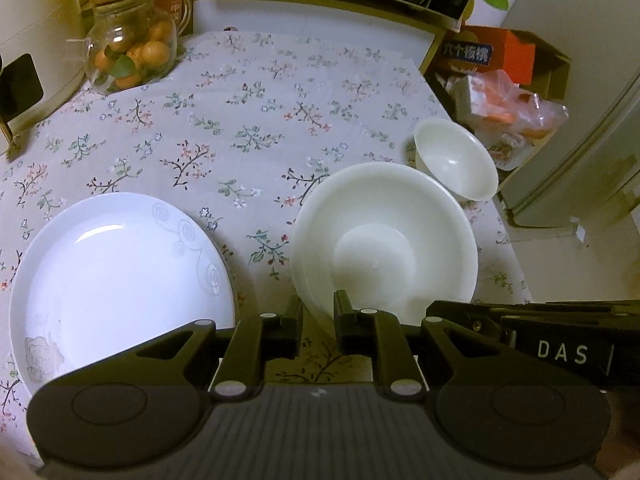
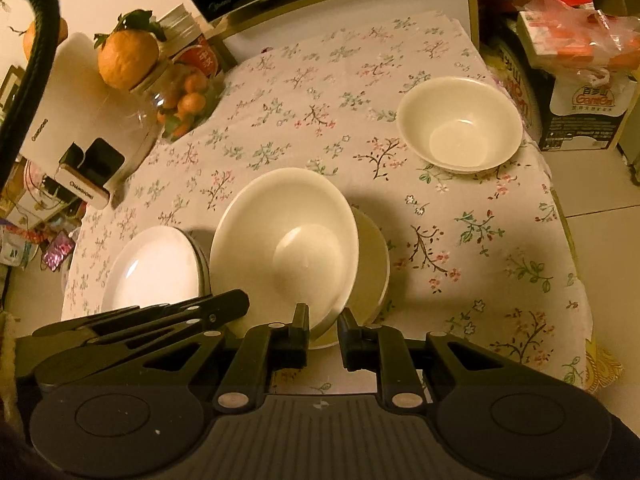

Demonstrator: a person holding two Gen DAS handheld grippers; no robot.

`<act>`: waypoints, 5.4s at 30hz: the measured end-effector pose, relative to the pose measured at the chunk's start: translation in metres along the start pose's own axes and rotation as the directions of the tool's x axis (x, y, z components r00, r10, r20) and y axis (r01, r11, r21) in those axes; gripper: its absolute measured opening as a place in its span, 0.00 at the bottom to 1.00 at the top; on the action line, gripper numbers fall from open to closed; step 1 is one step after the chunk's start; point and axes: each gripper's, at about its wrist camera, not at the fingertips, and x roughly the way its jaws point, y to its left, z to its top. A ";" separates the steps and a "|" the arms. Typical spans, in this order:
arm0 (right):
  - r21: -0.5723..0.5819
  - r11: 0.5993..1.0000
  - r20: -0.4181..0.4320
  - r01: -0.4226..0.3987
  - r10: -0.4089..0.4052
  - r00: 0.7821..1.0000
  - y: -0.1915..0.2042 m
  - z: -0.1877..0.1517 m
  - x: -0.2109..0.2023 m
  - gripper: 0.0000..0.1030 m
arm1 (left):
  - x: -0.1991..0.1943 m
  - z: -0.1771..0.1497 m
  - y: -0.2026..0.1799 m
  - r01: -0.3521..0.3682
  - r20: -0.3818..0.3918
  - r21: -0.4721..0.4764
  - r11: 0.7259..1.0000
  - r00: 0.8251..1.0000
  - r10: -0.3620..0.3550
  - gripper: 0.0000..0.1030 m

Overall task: Organize plates and bowls
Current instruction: 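Carry the cream bowl with both grippers and lower it into the white bowl, then open both grippers and lift them off the bowl rim, then move both grippers to the remaining cream bowl and grip its rim, then lift the cream bowl with both grippers and carry it toward the bowl stack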

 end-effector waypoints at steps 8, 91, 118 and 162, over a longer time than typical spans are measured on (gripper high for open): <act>-0.014 1.000 -0.026 0.012 -0.012 1.000 0.001 -0.002 0.006 0.18 | 0.006 -0.001 -0.005 -0.018 -0.012 0.016 1.000 1.000 0.019 0.14; 0.203 0.976 0.120 0.077 -0.103 0.987 -0.074 0.064 -0.016 0.75 | 0.035 0.089 -0.036 0.034 0.115 -0.030 0.999 0.993 -0.030 0.93; 0.440 0.884 0.090 0.159 -0.219 0.971 -0.118 0.087 0.029 0.50 | 0.103 0.107 -0.054 0.147 0.063 0.008 0.989 0.987 -0.147 0.54; 0.268 0.957 0.200 0.110 -0.167 0.965 -0.064 0.080 0.012 0.13 | 0.041 0.090 -0.040 0.155 0.121 -0.024 0.988 0.981 -0.151 0.09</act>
